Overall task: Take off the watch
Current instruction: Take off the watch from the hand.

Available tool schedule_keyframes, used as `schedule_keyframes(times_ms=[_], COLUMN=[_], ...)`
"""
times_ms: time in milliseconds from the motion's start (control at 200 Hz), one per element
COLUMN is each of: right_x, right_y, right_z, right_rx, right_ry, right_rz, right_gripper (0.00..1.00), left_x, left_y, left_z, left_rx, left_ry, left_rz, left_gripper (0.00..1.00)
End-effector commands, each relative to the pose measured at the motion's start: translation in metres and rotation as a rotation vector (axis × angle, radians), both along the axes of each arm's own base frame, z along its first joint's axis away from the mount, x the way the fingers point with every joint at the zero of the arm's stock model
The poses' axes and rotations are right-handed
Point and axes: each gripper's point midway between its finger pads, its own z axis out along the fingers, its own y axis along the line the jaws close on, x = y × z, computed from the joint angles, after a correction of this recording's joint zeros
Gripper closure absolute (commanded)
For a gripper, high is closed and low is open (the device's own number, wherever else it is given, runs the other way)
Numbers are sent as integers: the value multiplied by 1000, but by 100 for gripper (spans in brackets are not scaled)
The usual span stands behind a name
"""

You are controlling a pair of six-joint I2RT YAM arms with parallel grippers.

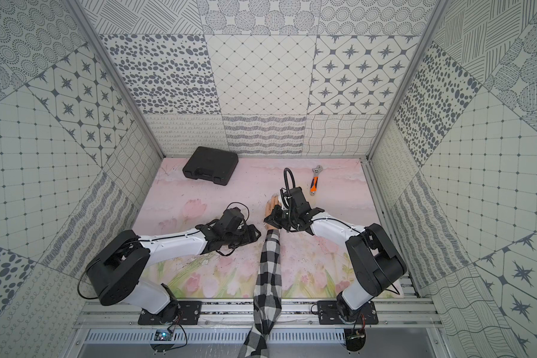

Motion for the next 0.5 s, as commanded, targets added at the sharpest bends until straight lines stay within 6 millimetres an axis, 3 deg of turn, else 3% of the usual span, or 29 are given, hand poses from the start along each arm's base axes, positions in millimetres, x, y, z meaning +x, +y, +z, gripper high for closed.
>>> schedule_keyframes(times_ms=[0, 230, 495], right_x=[5, 4, 2], right_y=[21, 57, 111], right_z=[19, 36, 64], right_rx=[26, 84, 142], right_ry=[-68, -91, -123], right_rz=[73, 155, 245], right_gripper=[100, 100, 100], left_x=[-3, -1, 0], left_y=[17, 50, 130], left_z=[0, 16, 64], left_rx=[32, 59, 116], left_ry=[-5, -37, -145], left_rz=[33, 109, 293], left_gripper=[22, 21, 18])
